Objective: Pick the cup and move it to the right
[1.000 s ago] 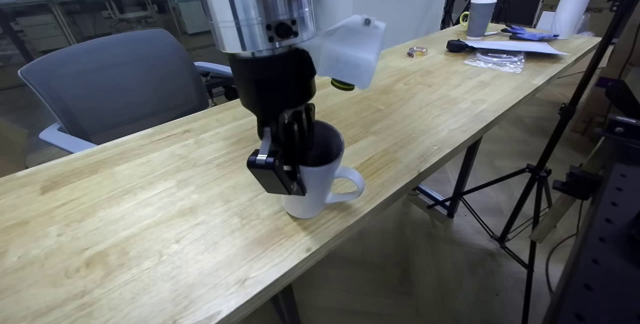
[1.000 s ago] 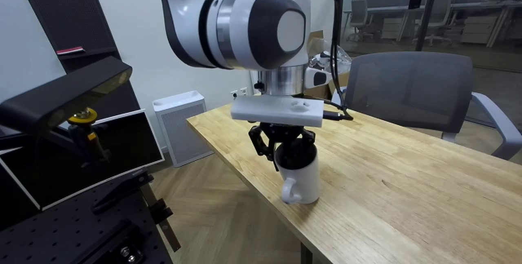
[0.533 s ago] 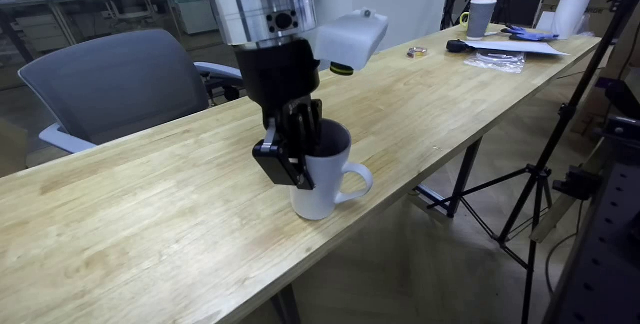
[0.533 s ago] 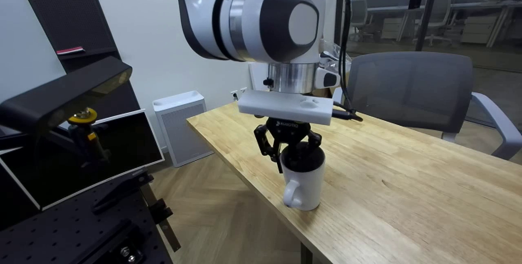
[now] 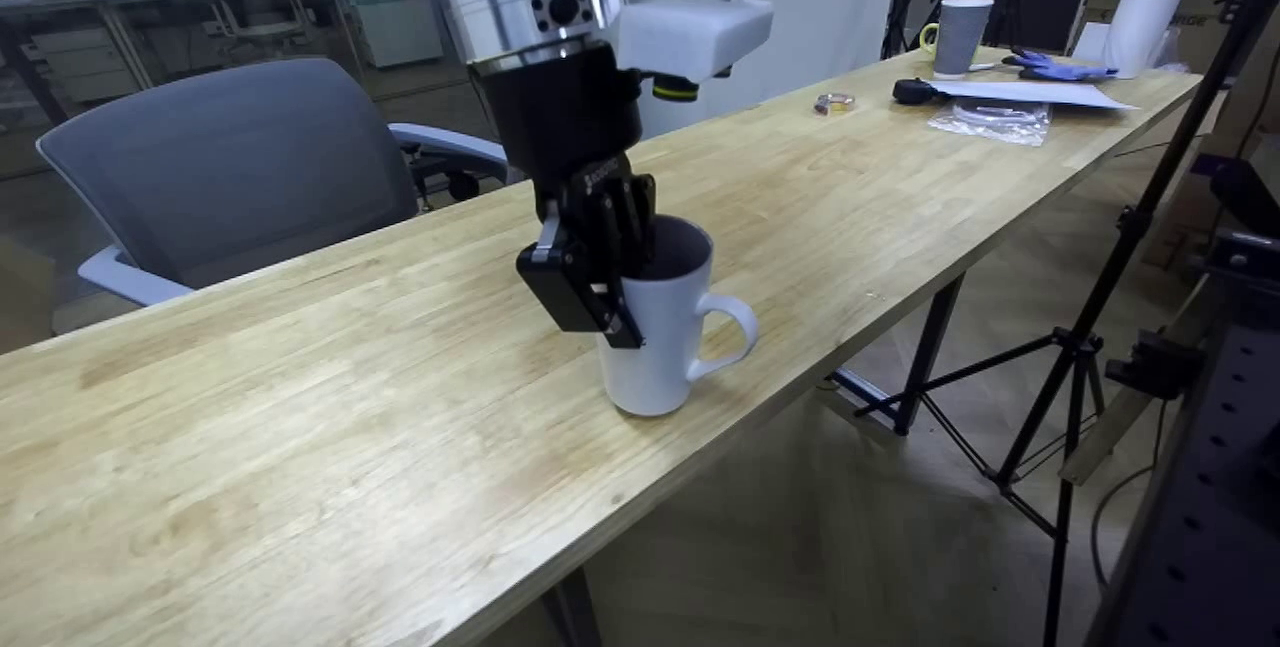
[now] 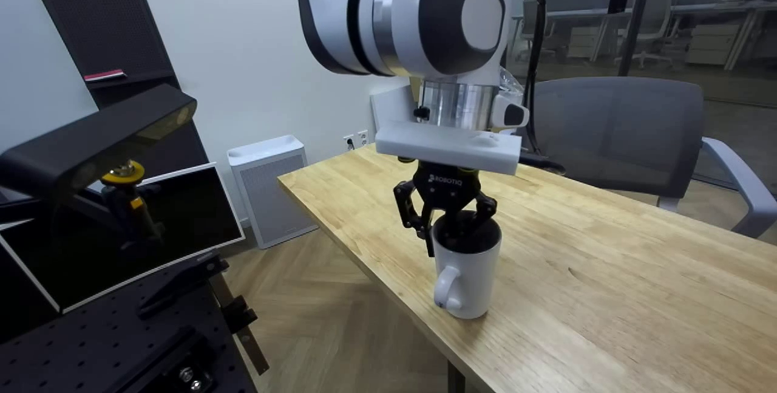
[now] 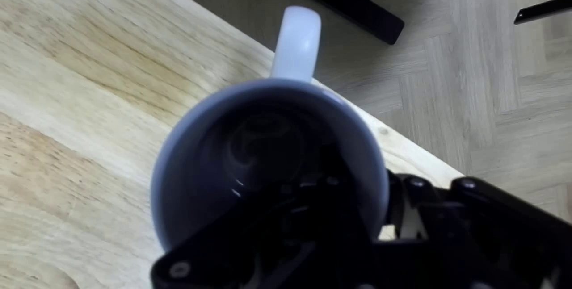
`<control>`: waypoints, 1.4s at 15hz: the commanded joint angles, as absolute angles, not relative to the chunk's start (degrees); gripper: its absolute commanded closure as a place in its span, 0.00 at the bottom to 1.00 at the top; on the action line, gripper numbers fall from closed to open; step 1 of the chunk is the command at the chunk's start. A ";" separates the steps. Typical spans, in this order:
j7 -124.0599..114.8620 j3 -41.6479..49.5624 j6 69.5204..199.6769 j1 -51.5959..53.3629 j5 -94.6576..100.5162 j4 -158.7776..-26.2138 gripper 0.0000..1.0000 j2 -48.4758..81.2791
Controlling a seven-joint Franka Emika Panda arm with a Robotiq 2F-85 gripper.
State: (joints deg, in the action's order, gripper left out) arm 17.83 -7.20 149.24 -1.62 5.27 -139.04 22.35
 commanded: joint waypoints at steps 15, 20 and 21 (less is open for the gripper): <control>18.80 -2.46 140.64 -3.48 5.33 -123.43 0.97 28.01; 19.18 -1.60 138.67 -4.97 5.42 -116.05 0.97 32.78; 19.04 -1.51 138.25 -4.90 5.65 -114.96 0.97 33.57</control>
